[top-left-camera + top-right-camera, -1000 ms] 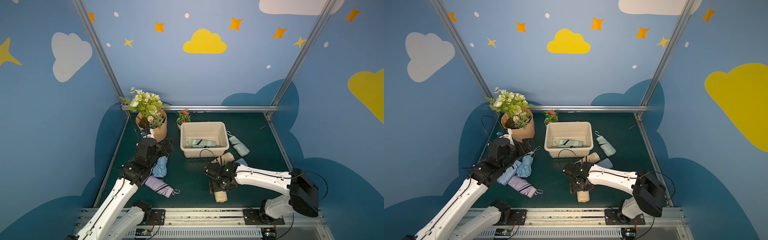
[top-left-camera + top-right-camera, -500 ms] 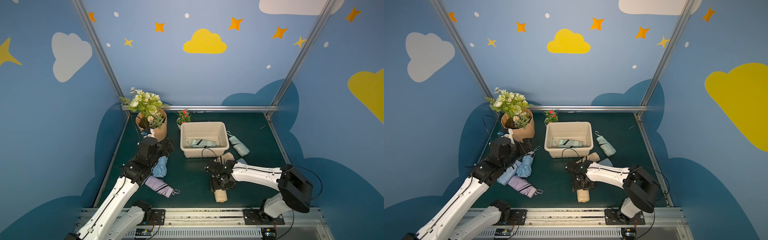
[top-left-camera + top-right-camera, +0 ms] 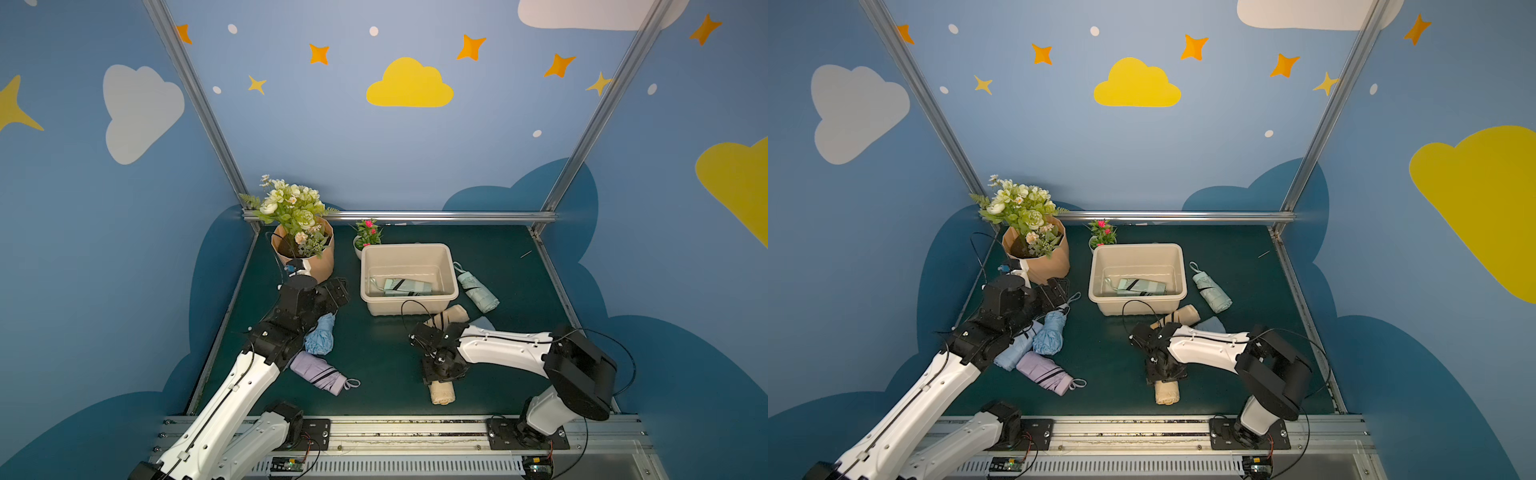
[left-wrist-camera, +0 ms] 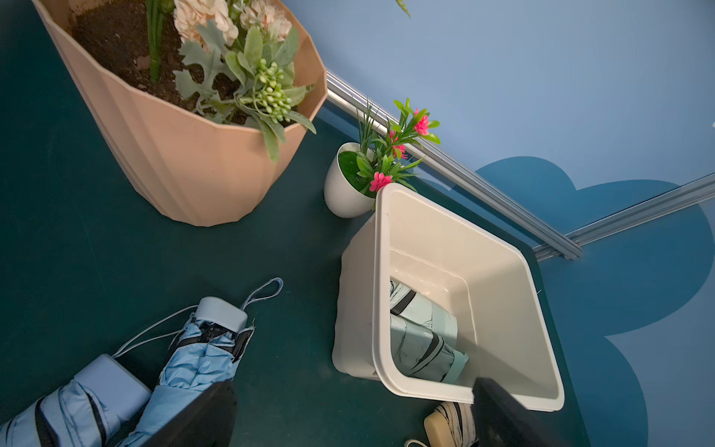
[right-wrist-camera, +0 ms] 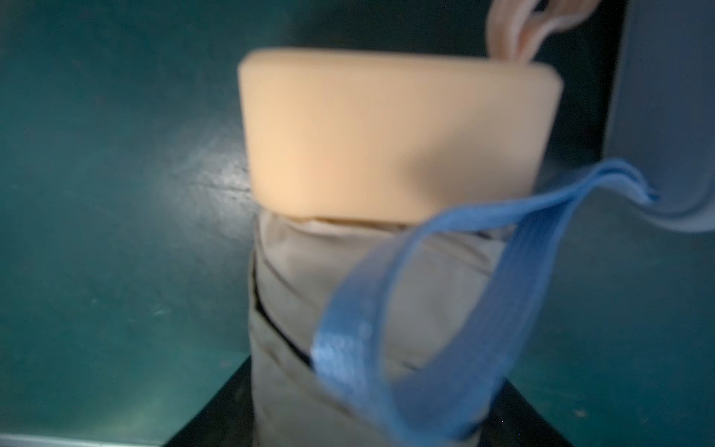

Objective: Put the umbrella into the storage box
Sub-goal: Pick up the umbrella from the center of the board, then place the umbrella in the storage box.

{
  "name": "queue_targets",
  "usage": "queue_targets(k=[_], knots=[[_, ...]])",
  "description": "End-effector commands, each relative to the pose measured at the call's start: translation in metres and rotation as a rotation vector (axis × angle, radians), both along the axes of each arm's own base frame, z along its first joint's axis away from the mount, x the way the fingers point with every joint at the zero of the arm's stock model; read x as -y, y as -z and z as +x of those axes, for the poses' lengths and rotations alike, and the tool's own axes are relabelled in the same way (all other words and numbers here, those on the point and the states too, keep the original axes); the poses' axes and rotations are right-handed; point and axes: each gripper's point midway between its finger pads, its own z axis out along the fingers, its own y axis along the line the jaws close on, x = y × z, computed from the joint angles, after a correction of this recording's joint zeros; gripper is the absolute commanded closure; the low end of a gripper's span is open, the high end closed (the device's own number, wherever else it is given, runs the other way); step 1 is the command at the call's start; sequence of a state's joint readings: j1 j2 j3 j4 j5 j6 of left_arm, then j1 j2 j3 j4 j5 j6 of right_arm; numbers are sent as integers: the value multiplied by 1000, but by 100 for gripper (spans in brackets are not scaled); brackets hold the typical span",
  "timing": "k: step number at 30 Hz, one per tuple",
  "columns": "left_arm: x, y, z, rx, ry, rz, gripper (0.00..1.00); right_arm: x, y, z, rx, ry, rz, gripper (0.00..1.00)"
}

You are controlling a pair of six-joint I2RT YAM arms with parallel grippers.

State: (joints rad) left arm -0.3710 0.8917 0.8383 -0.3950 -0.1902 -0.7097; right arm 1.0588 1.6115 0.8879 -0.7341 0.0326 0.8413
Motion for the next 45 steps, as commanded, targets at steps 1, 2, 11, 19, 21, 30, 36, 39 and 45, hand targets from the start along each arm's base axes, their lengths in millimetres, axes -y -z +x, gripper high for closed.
queue_targets(k=[1, 2, 11, 19, 21, 30, 36, 39, 45], knots=[[2, 1, 1, -6, 2, -19, 0, 5, 2, -1, 23, -6, -21, 36], [2, 1, 1, -7, 0, -22, 0, 4, 0, -1, 32, -13, -19, 36], [0, 1, 1, -4, -11, -19, 0, -5, -39, -10, 200, -187, 41, 38], [-2, 3, -1, -4, -22, -24, 0, -17, -81, -18, 349, -334, 215, 43], [-3, 3, -1, 1, -24, -23, 0, -20, -94, -15, 389, -377, 251, 44], [-5, 3, -1, 9, -28, -16, 0, -33, -174, 23, 649, -463, 445, 48], [-6, 5, 0, 17, -43, -26, 0, -22, -227, 59, 767, -461, 522, 48], [-6, 7, 3, 15, -47, -24, 0, -18, -247, 82, 805, -459, 549, 48], [-5, 6, 9, 13, -48, -14, 0, -19, -284, 133, 863, -491, 600, 49]])
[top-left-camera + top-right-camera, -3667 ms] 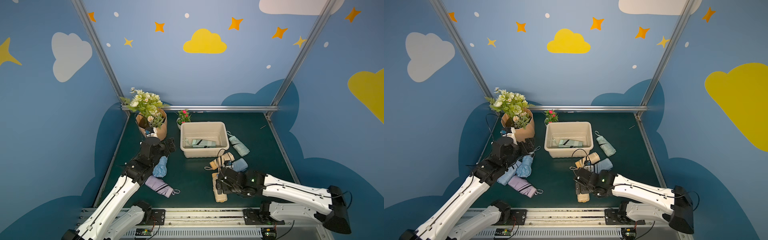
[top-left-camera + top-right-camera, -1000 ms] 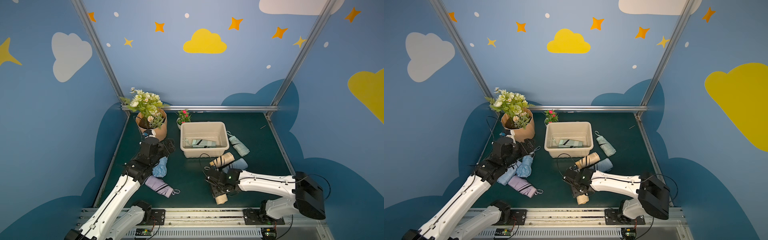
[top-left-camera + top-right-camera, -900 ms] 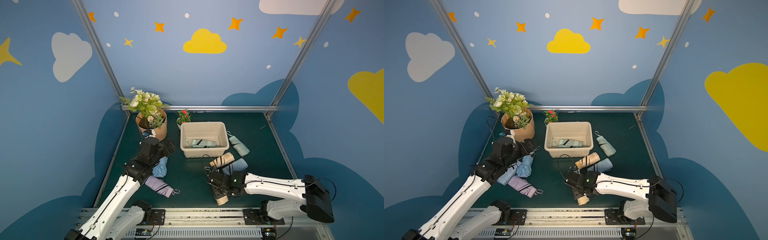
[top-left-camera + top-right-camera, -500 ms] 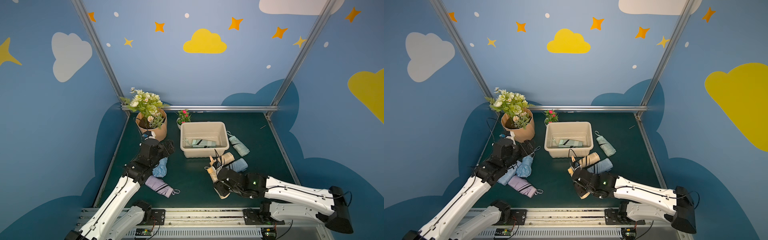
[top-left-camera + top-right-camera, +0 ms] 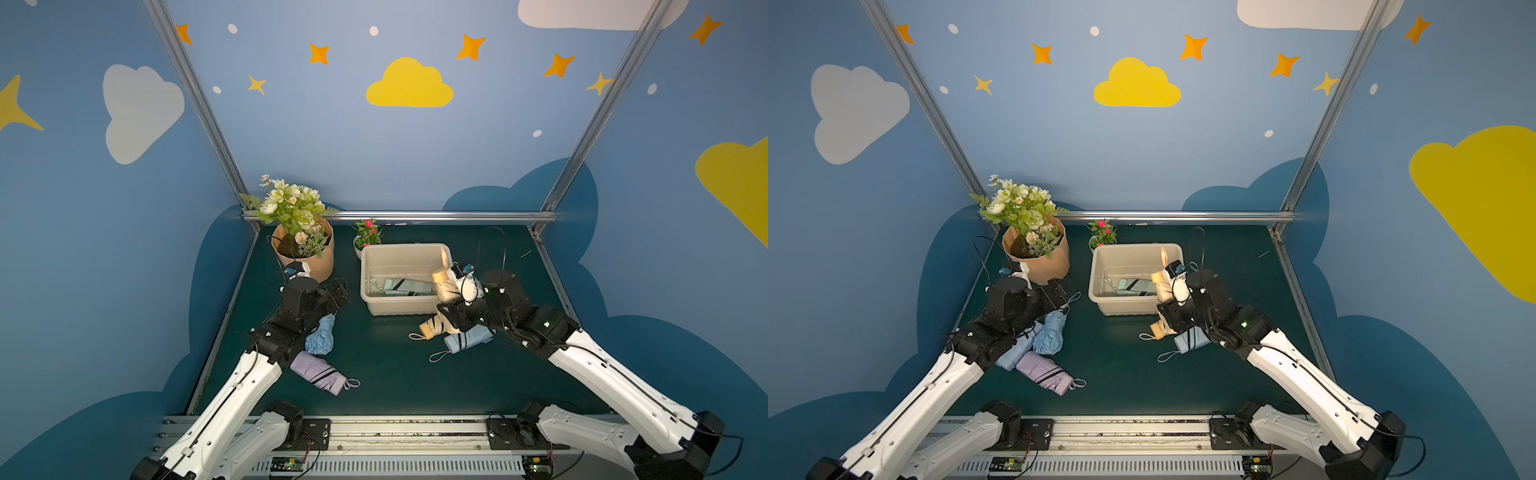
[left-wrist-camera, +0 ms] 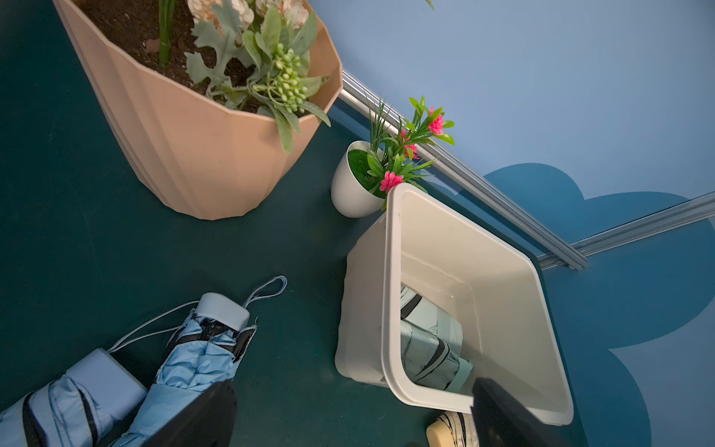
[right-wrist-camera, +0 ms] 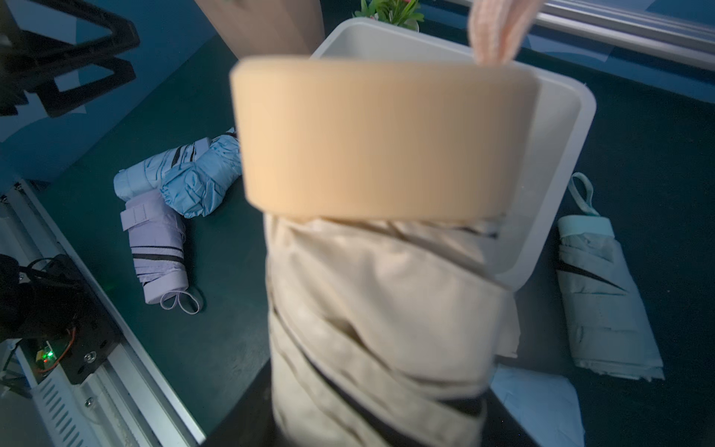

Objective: Put the umbrella into the storage box
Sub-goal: Place the umbrella in the storage box.

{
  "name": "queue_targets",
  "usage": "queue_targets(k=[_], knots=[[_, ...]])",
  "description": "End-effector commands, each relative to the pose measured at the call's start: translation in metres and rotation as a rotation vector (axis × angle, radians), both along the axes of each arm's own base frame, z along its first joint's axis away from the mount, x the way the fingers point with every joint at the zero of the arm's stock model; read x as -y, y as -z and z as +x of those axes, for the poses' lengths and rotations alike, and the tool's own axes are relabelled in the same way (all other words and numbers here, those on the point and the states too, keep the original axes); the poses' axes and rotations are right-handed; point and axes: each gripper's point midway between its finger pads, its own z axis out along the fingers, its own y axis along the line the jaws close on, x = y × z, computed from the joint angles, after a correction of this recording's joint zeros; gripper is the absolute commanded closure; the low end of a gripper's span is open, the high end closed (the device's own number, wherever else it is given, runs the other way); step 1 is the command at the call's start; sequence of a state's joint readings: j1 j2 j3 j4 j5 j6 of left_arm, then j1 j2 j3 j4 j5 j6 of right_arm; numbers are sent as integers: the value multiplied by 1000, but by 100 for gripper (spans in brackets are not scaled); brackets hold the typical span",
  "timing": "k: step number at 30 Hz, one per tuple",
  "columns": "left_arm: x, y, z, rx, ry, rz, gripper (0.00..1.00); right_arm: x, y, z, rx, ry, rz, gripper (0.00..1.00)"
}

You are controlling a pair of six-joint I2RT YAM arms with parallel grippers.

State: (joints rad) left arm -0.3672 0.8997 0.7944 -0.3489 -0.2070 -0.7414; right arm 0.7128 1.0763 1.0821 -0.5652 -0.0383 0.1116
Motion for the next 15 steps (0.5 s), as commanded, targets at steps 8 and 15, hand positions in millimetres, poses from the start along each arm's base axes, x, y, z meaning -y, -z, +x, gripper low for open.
queue_targets(k=[8, 15], knots=[[-9, -11, 8, 18, -47, 21, 0, -28, -57, 60, 103, -241, 126, 49], [-14, -11, 9, 20, -74, 26, 0, -44, -52, 71, 112, -439, 64, 50]])
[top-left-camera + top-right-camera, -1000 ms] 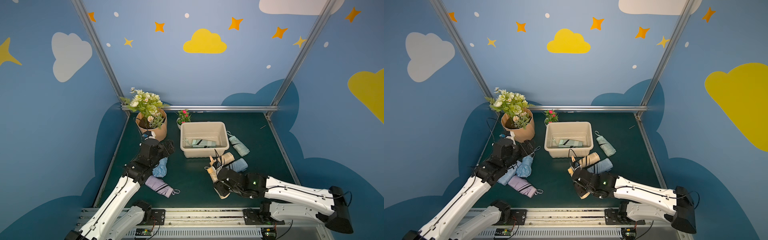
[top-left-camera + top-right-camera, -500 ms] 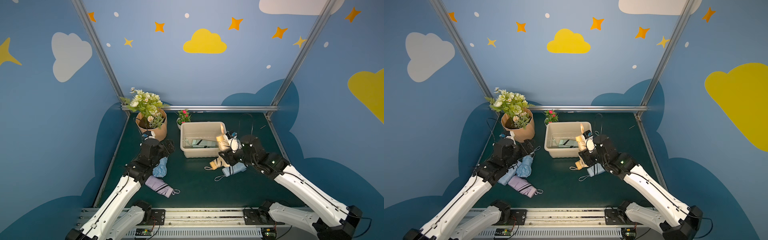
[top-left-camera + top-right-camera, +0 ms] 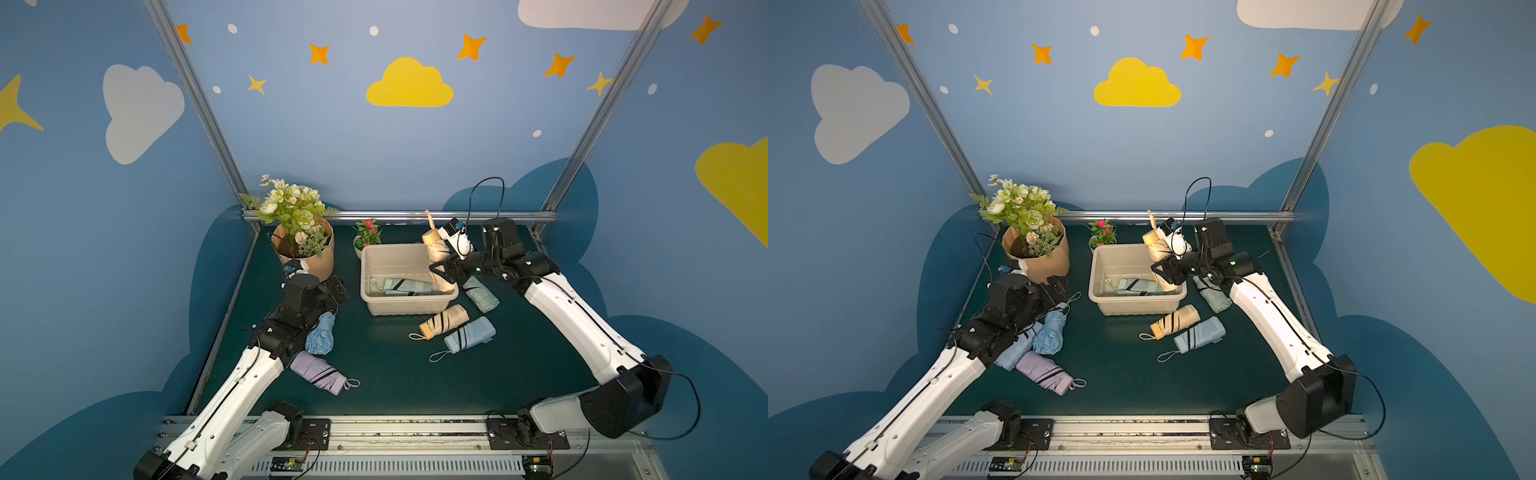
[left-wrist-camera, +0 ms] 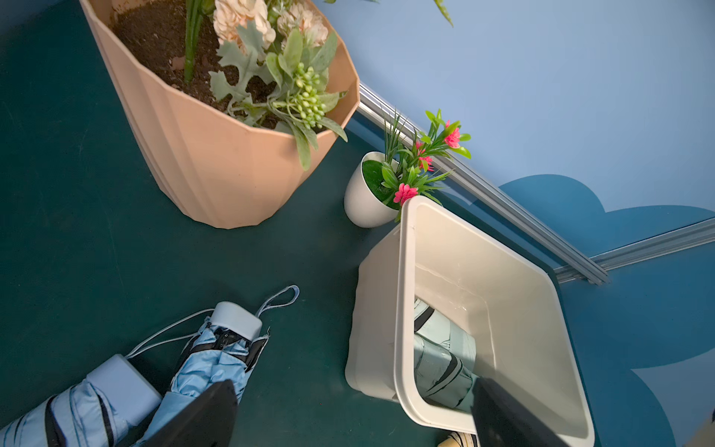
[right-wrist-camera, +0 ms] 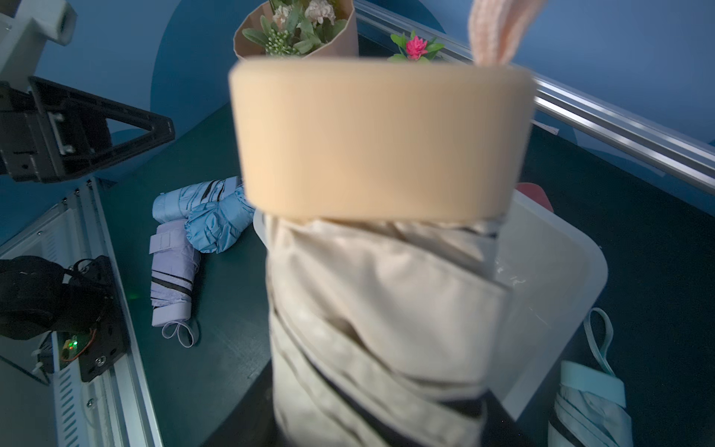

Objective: Put the umbrella into the storage box
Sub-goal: Place the umbrella in the storage box.

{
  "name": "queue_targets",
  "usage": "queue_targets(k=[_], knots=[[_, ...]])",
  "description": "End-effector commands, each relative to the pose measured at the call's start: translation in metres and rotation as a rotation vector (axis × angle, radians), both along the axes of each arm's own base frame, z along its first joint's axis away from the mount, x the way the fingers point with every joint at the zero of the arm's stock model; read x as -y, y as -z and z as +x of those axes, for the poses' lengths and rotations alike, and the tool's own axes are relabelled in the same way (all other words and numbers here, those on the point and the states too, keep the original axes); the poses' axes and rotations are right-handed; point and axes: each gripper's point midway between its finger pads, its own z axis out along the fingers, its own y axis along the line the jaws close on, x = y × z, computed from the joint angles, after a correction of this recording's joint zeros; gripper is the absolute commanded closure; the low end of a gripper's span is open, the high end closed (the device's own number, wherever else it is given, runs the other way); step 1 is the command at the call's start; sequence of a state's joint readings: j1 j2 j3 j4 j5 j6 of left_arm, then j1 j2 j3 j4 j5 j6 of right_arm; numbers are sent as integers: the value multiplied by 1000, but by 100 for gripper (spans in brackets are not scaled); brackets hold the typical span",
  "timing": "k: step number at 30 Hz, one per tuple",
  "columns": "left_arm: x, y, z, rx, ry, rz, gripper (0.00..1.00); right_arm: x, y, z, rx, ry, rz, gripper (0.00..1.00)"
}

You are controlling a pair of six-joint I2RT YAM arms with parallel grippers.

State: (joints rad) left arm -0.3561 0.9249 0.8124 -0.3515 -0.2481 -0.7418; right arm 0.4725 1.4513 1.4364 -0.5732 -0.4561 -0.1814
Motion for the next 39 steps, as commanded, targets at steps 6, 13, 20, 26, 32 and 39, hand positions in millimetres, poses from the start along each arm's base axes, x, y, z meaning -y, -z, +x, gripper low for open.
queue_targets(k=[6, 13, 20, 26, 32, 39], knots=[[-8, -7, 3, 12, -46, -5, 0, -24, 1, 1, 144, -294, -101, 51], [-17, 8, 0, -46, -114, -41, 0, -27, 70, 19, 162, -458, -455, 51], [-34, 38, -12, -195, -245, -56, 0, -35, 123, 40, 207, -517, -661, 51], [-48, 65, -23, -322, -343, -51, 0, -50, 160, 56, 258, -510, -795, 42], [-54, 87, -26, -432, -339, -37, 0, -57, 175, 74, 285, -476, -846, 19], [-58, 96, -20, -464, -269, 24, 0, -57, 153, 78, 325, -422, -825, 5]])
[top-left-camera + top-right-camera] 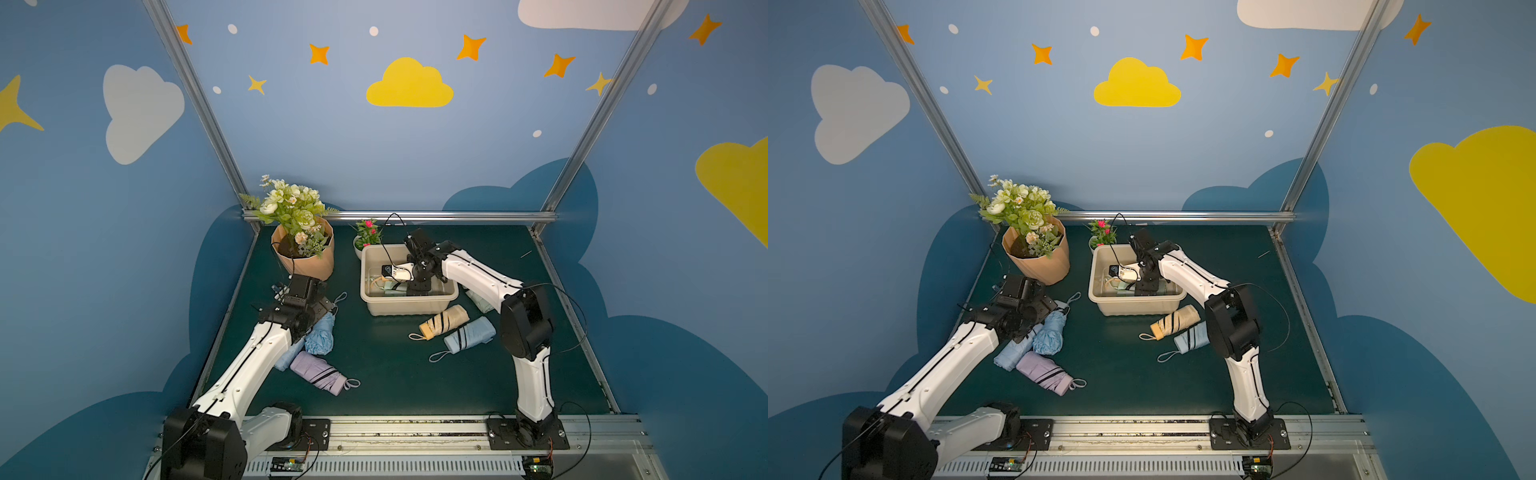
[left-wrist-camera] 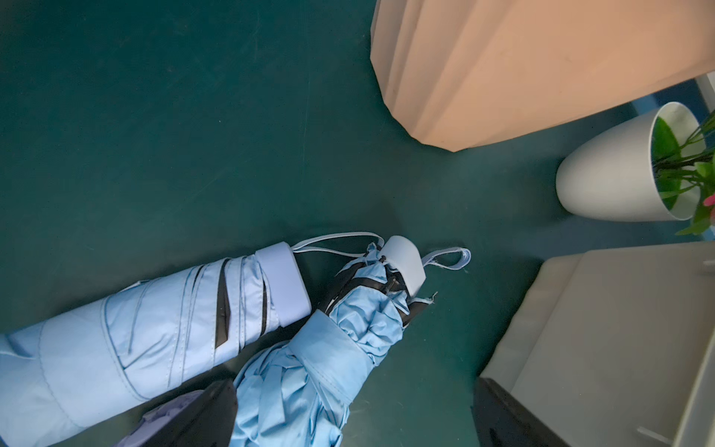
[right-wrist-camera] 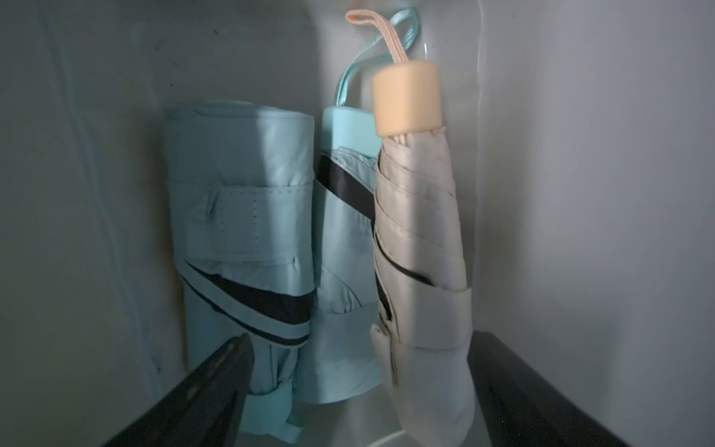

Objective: Put the umbrella into the storage box
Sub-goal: Place the umbrella in the storage box, then pick up the umbrella from the center of the board.

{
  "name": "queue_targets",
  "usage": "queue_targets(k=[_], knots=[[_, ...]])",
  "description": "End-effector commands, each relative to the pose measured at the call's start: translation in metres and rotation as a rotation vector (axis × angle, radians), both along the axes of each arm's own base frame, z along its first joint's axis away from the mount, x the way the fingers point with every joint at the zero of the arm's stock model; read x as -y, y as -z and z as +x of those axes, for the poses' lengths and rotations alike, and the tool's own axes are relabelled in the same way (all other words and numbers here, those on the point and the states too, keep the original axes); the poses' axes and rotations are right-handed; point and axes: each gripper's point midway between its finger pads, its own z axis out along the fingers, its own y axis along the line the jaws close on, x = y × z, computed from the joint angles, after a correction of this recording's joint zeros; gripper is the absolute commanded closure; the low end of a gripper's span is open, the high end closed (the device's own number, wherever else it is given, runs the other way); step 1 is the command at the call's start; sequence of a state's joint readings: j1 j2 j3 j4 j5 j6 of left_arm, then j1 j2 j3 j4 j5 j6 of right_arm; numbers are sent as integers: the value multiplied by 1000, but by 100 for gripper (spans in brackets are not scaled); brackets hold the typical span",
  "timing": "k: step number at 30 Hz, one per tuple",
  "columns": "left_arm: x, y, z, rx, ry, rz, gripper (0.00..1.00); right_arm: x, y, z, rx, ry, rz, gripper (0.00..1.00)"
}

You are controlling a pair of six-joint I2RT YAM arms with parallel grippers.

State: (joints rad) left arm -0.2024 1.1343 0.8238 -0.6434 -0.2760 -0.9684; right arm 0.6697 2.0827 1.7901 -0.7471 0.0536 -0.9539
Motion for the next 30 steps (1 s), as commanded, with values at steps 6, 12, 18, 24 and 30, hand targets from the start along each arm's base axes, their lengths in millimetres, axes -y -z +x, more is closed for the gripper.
queue_targets(k=[6, 12, 18, 24, 30], knots=[[2, -13, 16, -5, 252, 123, 0, 0, -81, -3, 111, 71, 150, 2], [3, -13, 18, -37, 395, 202, 0, 10, -126, -31, 133, 148, 297, 2], [8, -9, 17, -57, 494, 230, 1, 21, -153, -62, 98, 296, 432, 6], [7, 4, 12, -147, 571, 261, 2, 21, -164, -106, -48, 415, 684, 11], [21, 32, 9, -233, 665, 195, 3, 33, -170, -129, -66, 504, 879, 11]])
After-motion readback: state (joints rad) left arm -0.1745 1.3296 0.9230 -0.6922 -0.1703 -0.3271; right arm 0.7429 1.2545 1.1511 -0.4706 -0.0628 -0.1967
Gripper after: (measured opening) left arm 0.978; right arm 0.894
